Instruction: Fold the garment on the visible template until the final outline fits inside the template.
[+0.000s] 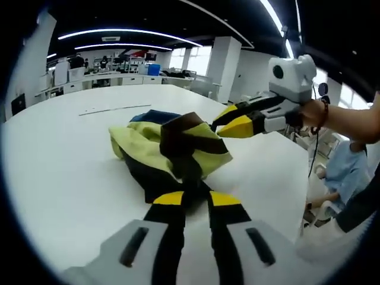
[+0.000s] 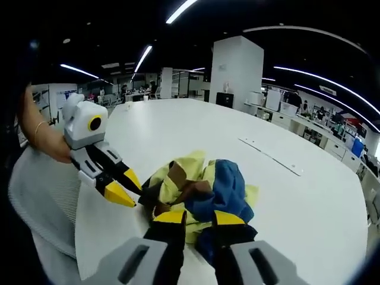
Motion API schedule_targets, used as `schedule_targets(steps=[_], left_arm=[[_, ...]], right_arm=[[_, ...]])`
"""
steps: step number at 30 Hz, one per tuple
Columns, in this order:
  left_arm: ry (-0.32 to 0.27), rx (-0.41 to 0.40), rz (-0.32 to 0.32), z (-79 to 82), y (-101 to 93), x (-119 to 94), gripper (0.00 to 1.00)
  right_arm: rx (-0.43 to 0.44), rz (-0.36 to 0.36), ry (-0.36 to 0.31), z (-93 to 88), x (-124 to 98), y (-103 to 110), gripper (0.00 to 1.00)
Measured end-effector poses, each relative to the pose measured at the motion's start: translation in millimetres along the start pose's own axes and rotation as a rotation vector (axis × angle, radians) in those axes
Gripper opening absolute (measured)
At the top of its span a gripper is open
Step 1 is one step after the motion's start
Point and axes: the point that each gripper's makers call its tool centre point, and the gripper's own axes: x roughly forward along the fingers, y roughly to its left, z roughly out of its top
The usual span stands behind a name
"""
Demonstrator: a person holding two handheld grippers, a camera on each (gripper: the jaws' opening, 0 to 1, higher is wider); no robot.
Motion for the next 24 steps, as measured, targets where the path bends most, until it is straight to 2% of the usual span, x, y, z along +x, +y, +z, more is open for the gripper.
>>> schedule_targets(steps=[5, 9, 16, 19, 24], left_arm=[[-0.002, 0.043, 0.014, 1.7, 0.2, 5.9, 0.11], [0.009, 0.05, 0.008, -0.4, -2.6, 11.1, 0.08], [0.016, 0.084, 0.037, -1.7, 1.7, 15.7, 0.0], [0.016, 0.068, 0.038, -1.5, 3.8, 14.7, 0.0], [-0.006, 0.034, 0.042, 3.6, 6.1, 5.0, 0.0]], right_arm=[[0.0, -0.001, 0.011, -2.2, 0.2, -0.2, 0.09], [-0.006, -0.006, 0.024, -5.1, -0.1, 0.0, 0.05], [-0.008, -0.017, 0.032, -6.4, 2.5, -3.1, 0.0], [0.009, -0.01, 0.04, -9.5, 4.5, -3.2, 0.0], [0.076, -0.018, 0.002, -6.1, -1.3, -3.3, 0.0]])
